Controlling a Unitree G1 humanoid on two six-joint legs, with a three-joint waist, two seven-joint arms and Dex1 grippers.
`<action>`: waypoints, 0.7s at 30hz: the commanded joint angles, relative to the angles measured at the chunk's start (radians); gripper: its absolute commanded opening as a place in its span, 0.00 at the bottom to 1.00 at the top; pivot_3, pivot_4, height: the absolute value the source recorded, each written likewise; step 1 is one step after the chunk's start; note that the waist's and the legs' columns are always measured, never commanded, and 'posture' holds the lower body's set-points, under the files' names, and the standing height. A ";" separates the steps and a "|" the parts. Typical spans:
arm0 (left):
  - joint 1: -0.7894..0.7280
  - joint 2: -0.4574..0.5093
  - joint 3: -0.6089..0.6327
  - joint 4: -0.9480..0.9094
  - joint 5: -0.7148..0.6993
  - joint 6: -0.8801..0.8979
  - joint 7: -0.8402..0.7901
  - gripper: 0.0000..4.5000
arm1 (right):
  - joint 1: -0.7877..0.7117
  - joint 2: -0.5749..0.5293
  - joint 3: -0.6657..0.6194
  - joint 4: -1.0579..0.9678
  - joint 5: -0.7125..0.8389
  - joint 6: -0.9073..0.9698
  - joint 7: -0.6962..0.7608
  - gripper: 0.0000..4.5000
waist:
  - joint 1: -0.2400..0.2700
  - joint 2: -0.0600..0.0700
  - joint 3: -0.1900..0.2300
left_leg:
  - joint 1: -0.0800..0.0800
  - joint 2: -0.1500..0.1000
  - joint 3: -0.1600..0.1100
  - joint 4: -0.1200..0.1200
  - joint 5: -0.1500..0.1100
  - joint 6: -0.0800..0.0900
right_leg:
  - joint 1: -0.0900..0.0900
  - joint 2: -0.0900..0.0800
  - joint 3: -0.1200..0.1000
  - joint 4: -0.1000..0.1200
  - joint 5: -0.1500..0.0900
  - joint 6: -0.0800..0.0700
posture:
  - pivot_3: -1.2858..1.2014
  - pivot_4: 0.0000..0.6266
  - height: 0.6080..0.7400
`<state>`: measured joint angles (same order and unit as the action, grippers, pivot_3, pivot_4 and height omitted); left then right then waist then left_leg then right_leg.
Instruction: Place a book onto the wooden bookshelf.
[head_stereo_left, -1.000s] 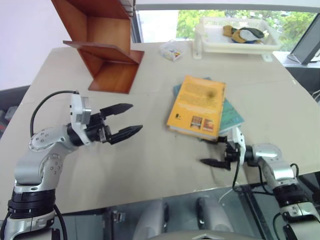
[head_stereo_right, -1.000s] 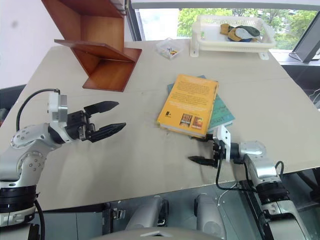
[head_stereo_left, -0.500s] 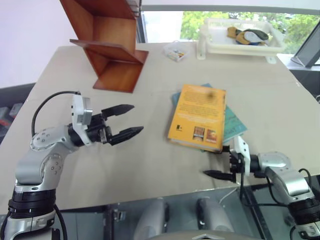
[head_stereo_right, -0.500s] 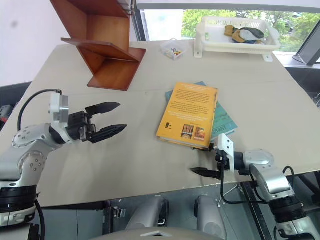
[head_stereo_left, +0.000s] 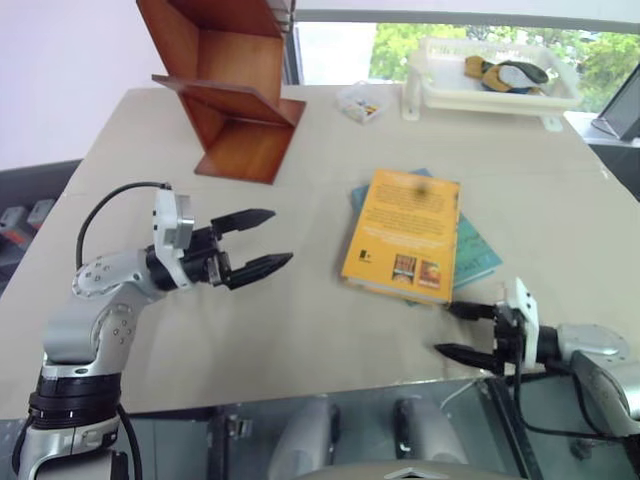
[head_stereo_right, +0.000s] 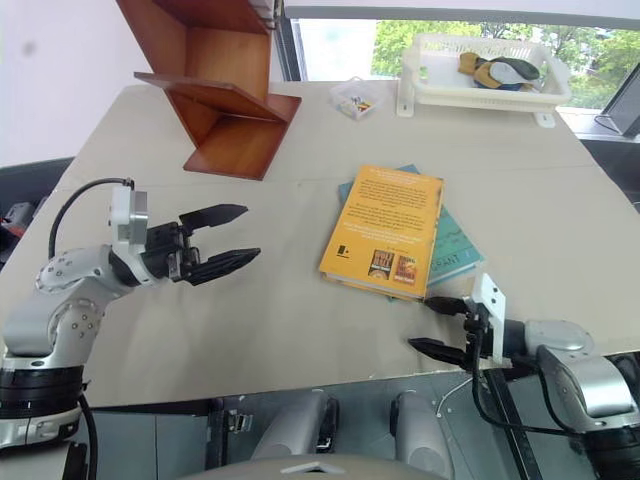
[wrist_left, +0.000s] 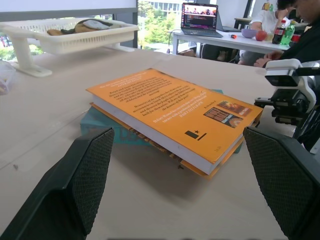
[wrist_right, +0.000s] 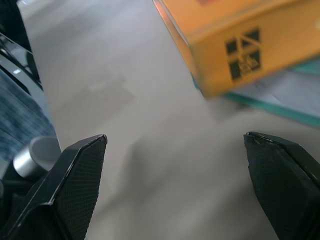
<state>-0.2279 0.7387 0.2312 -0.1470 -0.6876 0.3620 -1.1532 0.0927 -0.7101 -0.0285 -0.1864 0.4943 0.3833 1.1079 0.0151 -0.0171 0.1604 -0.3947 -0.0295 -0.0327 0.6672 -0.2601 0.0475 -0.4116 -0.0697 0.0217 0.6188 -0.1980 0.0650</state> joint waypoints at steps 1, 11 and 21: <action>-0.017 0.003 0.006 -0.005 0.006 -0.021 -0.013 0.99 | 0.029 -0.058 -0.111 0.111 -0.030 -0.020 -0.022 1.00 | 0.001 0.000 0.000 | 0.000 0.000 0.000 0.001 0.000 0.000 | 0.000 0.000 0.000 0.000 0.000 0.000 | 0.52 0.24 1.00; -0.037 0.005 0.001 0.011 0.005 -0.022 -0.031 0.99 | -0.071 -0.149 -0.349 0.312 -0.040 -0.144 -0.091 1.00 | -0.005 0.001 0.001 | -0.001 0.001 0.002 0.001 0.000 0.000 | 0.000 0.002 0.002 0.000 0.000 0.000 | 0.52 0.24 1.00; -0.065 -0.014 -0.028 0.019 0.004 -0.018 -0.040 0.99 | -0.356 -0.010 -0.306 0.327 -0.033 -0.126 -0.252 1.00 | -0.024 0.002 0.002 | -0.001 0.004 0.003 0.001 0.000 0.000 | -0.001 0.005 0.003 0.000 0.002 0.003 | 0.52 0.24 1.00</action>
<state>-0.2792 0.7220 0.1922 -0.1066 -0.6801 0.3565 -1.1856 -0.2399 -0.7176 -0.3268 0.1677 0.4399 0.2450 0.8643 -0.0091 -0.0152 0.1623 -0.3956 -0.0260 -0.0296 0.6679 -0.2599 0.0478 -0.4121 -0.0649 0.0249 0.6188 -0.1957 0.0684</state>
